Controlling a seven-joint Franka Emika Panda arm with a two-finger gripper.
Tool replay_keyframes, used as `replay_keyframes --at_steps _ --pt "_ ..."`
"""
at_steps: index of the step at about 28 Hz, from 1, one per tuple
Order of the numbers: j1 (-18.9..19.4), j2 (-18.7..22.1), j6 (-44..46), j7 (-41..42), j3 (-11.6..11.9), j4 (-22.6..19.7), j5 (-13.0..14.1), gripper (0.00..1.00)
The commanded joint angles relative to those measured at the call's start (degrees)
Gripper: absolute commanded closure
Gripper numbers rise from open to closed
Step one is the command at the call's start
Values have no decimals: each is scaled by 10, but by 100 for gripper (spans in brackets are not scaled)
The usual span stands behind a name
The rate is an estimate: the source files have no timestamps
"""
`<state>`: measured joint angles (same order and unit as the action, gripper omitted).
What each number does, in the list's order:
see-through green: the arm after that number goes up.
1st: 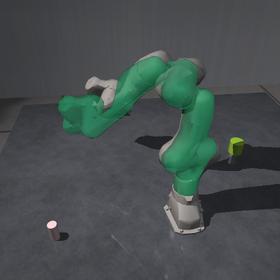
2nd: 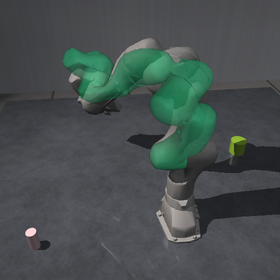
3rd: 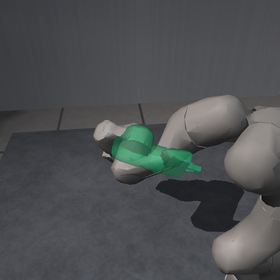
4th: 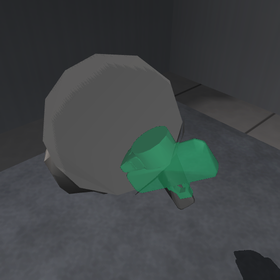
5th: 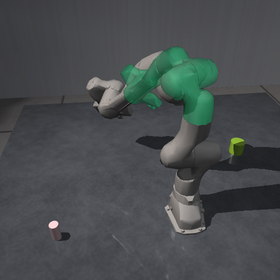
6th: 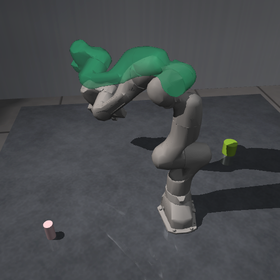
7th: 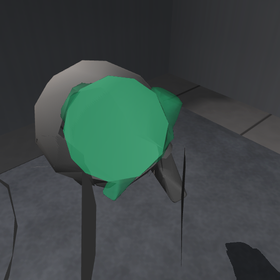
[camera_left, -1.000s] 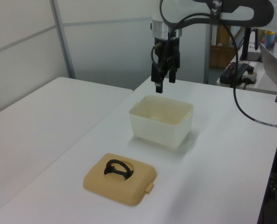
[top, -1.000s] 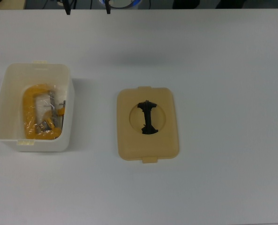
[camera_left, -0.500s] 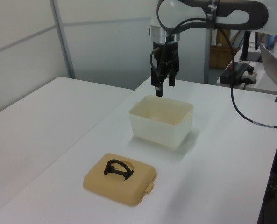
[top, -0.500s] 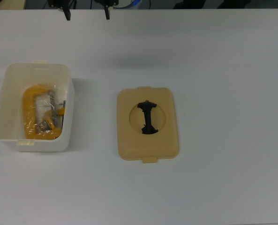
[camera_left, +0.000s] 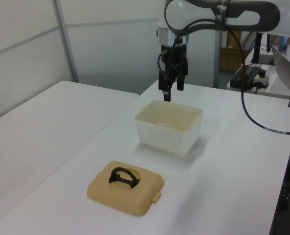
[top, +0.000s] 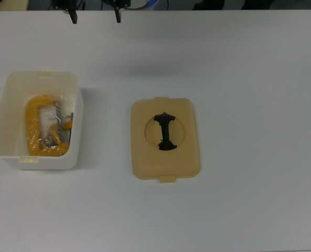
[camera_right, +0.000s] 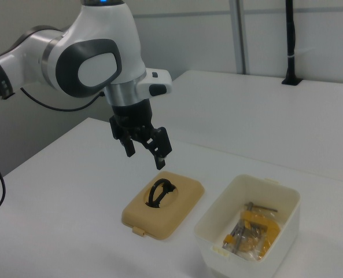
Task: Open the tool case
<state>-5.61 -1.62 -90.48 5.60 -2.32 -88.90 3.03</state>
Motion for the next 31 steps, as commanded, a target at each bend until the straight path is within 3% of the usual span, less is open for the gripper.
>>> replay_keyframes --at_steps 1,10,31 --pt "4 0 9 13 0 2 -7 0" --pt "1 -1 6 14 3 6 -35 0" --pt "-1 2 1 26 7 22 -34 0"
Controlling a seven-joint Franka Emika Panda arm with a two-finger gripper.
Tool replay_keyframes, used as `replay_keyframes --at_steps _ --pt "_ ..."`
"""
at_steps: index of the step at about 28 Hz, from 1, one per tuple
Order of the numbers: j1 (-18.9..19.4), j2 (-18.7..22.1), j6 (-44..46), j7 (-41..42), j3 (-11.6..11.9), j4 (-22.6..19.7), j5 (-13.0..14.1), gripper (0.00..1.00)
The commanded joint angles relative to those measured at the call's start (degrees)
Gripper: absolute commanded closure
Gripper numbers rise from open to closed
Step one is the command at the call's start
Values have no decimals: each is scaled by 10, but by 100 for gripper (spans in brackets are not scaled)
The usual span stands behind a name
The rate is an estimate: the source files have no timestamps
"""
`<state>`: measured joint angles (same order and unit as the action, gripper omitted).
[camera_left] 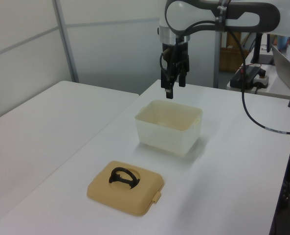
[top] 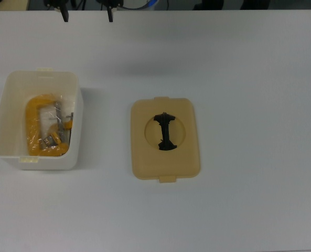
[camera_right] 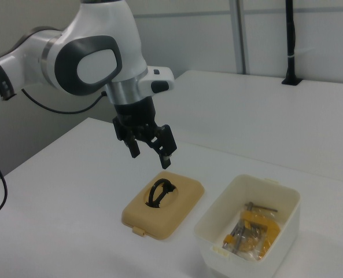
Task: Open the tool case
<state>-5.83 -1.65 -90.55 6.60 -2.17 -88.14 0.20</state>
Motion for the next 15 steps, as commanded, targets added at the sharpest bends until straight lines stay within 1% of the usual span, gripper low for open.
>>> replay_keyframes --at_steps 1,15 --pt "1 2 2 16 6 16 -6 0" --pt "-9 2 1 16 6 16 -6 0"
